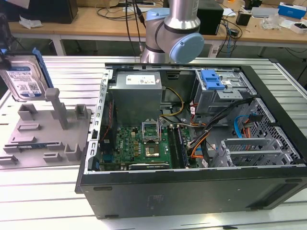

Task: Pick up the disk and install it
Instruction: 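Pick up the disk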

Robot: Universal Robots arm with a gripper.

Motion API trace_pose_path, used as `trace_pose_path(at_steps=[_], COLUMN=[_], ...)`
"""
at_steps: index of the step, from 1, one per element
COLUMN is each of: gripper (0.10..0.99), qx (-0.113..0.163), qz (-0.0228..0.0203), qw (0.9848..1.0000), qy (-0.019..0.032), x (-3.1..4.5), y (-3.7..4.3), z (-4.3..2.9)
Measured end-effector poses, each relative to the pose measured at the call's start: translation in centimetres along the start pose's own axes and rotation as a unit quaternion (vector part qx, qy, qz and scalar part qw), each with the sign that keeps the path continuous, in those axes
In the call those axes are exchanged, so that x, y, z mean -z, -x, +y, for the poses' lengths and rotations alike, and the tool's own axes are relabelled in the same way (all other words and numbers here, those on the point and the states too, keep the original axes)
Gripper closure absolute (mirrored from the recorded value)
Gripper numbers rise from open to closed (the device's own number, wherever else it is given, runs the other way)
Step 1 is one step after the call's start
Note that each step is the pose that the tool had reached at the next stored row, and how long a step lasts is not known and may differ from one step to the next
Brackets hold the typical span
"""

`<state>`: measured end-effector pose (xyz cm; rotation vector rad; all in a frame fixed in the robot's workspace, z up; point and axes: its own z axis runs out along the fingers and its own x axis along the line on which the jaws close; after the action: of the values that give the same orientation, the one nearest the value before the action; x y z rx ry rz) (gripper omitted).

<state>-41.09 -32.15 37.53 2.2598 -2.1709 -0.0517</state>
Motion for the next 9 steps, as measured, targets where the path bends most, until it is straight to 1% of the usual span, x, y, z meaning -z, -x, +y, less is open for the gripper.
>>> trace_pose_path(at_steps=[2,3,4,6,7,9], gripper=[0.718,0.718,0.718,0.718,0.718,0.718], qx=[0.000,0.000,0.000,0.000,0.000,0.000], qz=[0.0000,0.0000,0.0000,0.0000,0.0000,0.0000], qw=[1.0000,1.0000,1.0000,1.0000,1.0000,1.0000], qy=[0.0000,0.0000,0.0001,0.0000,0.0001,0.0000], x=[1.09,1.74,2.60,3.60,4.34,5.24], y=[0.02,0.03,0.05,0.06,0.08,0.09], z=[0.00,0.01,0.01,0.02,0.02,0.01])
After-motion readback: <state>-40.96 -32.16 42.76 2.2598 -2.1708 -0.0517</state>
